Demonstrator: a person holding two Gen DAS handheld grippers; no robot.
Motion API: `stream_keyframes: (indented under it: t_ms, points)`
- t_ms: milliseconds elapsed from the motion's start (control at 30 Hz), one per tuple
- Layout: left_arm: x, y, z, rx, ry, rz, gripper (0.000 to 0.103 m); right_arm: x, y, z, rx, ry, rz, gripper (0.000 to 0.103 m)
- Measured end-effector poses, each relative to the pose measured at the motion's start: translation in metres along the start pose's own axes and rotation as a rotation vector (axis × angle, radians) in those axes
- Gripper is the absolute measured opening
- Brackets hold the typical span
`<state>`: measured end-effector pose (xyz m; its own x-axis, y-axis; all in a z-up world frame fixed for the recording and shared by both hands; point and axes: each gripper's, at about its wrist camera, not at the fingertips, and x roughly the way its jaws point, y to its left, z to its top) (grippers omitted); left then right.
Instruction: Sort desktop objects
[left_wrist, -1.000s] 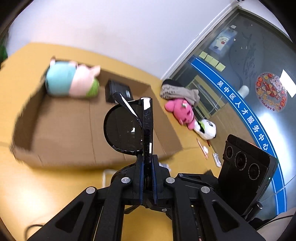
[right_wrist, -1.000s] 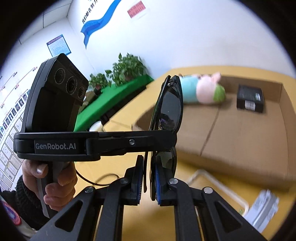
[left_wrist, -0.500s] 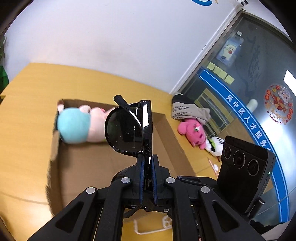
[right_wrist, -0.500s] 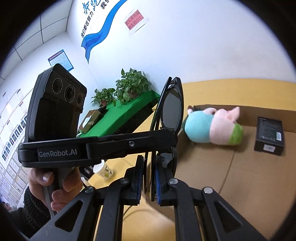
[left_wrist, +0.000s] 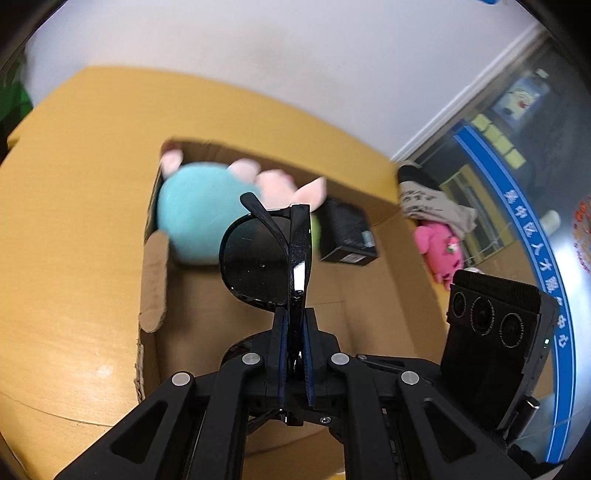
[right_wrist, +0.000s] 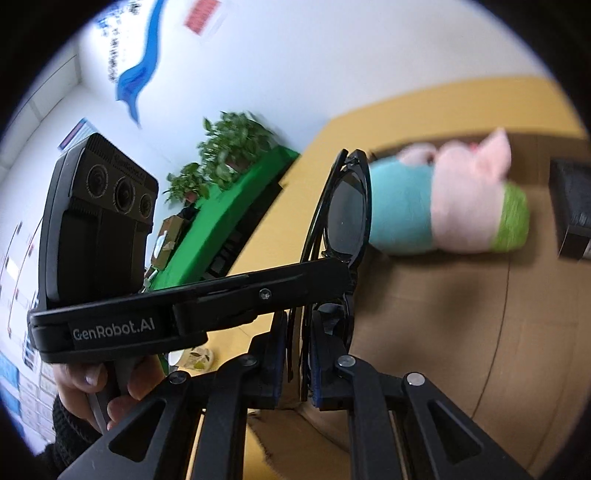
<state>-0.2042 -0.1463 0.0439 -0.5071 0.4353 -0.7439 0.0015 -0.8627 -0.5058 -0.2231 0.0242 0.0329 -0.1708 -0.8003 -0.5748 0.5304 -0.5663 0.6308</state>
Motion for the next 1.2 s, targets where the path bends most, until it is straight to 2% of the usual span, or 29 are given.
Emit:
stream_keyframes:
  t_ms: [267, 400, 533, 667, 767, 833, 867, 933, 1000, 1067, 1167, 1200]
  points:
    - [0.034, 0.025, -0.005, -0.042, 0.088, 0.091, 0.006, 0.049, -0.031, -0.003, 0.126, 0.128, -0.021, 0.01]
    - [0.04, 0.026, -0.007, -0.048, 0.103, 0.118, 0.006, 0.057, -0.033, 0.0, 0.163, 0.177, -0.042, 0.012]
    - [0.048, 0.031, -0.009, -0.062, 0.118, 0.164, 0.006, 0.058, -0.032, -0.002, 0.186, 0.194, -0.062, 0.019]
    - [0.049, 0.035, -0.01, -0.063, 0.113, 0.173, 0.006, 0.055, -0.033, -0.004, 0.207, 0.191, -0.06, 0.022]
    - [0.048, 0.032, -0.011, -0.053, 0.114, 0.177, 0.007, 0.052, -0.031, -0.003, 0.208, 0.184, -0.05, 0.03]
    - [0.047, 0.031, -0.011, -0.055, 0.109, 0.181, 0.011, 0.046, -0.025, -0.003, 0.197, 0.174, -0.045, 0.04]
    - [0.045, 0.03, -0.012, -0.057, 0.104, 0.178, 0.017, 0.042, -0.022, -0.003, 0.188, 0.167, -0.044, 0.043]
    - [0.038, 0.026, -0.014, -0.048, 0.083, 0.185, 0.03, 0.033, -0.017, -0.005, 0.175, 0.151, -0.052, 0.057]
    - [0.027, 0.018, -0.018, -0.017, 0.045, 0.213, 0.052, 0.022, -0.014, -0.006, 0.158, 0.131, -0.078, 0.068]
    - [0.011, 0.01, -0.025, 0.019, -0.017, 0.24, 0.063, 0.006, -0.009, -0.01, 0.122, 0.104, -0.123, 0.07]
    - [-0.017, -0.006, -0.038, 0.076, -0.134, 0.283, 0.071, -0.017, 0.009, -0.015, 0.009, 0.057, -0.23, 0.074]
    - [-0.026, -0.014, -0.044, 0.101, -0.179, 0.302, 0.077, -0.023, 0.016, -0.017, -0.028, 0.038, -0.266, 0.076]
